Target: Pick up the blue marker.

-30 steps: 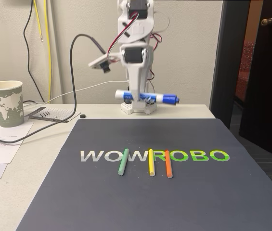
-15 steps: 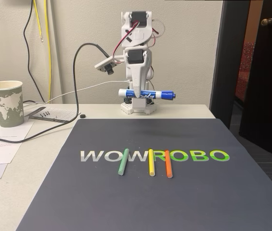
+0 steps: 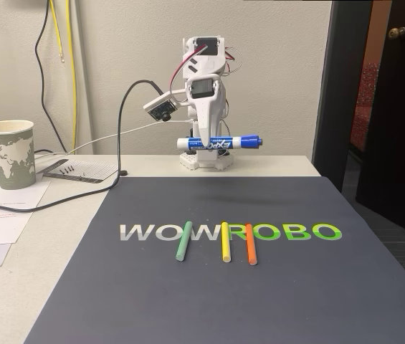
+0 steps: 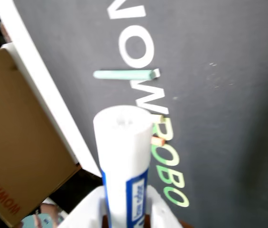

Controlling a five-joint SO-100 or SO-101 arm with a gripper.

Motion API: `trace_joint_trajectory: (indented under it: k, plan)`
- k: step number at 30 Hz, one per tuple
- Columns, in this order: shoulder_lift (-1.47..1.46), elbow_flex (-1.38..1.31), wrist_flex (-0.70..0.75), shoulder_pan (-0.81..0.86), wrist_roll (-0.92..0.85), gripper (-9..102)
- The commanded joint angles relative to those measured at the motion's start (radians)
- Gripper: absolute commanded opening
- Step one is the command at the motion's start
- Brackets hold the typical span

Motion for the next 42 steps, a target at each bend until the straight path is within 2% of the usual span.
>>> trace_joint_trajectory:
  k: [1, 11, 16, 28, 38, 42]
  plan:
    - [0.034, -0.005, -0.049, -0.009, -0.005, 0]
    - [0.021, 0.003, -0.244, 0.028, -0.08, 0]
    - [0.029, 0.063, -0.387, 0.054, -0.15, 0]
    - [0.052, 0.063, -0.44, 0.081, -0.164, 0]
    - [0.103, 0.064, -0.347, 0.092, -0.176, 0]
    - [0.16, 0.109, -0.333, 0.095, -0.25, 0]
